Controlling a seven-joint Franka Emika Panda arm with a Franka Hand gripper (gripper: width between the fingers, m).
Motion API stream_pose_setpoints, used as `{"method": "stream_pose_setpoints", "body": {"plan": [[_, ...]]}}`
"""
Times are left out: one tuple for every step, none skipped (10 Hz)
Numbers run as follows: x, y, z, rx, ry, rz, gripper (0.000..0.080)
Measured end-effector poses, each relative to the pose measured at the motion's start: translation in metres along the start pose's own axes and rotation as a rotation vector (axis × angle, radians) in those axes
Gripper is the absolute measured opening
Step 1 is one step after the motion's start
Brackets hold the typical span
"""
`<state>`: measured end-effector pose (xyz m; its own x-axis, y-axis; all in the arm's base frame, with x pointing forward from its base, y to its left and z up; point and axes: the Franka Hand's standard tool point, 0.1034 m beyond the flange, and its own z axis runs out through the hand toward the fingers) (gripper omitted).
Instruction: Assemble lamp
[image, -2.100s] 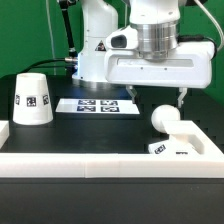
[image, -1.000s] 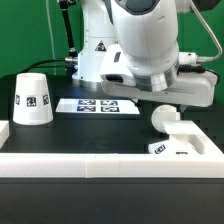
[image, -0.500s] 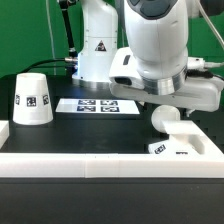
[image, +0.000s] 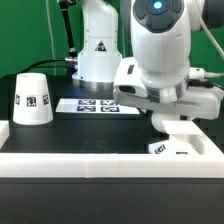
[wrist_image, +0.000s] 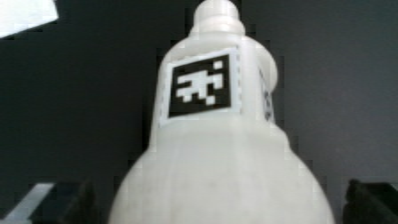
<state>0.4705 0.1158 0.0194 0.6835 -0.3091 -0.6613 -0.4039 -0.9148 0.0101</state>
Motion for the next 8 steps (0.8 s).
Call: {"method": "stream_pose_setpoints", "body": {"plan": [[-0.0005, 0.0019, 0.0034, -0.002, -0.004, 0.002, 0.0698], [-0.0003, 0.0028, 0.0038, -0.002, -0.004, 0.003, 0.0698], [-0.0002, 0.0028, 0.0038, -0.002, -0.004, 0.004, 0.0689], [0.0000, 0.0030, 0.0035, -0.002, -0.003, 0.004, 0.0689], [0.0008, 0.0031, 0.0023, -0.001, -0.001, 0.005, 0.0576], [0.0014, 0.0034, 0.0013, 0.001, 0.000, 0.005, 0.0576], [0.0023, 0.0043, -0.0003, 0.003, 0.002, -0.001, 0.0576], [0.0037, 0.0069, -0.0048, 0.009, 0.008, -0.019, 0.0576]]}}
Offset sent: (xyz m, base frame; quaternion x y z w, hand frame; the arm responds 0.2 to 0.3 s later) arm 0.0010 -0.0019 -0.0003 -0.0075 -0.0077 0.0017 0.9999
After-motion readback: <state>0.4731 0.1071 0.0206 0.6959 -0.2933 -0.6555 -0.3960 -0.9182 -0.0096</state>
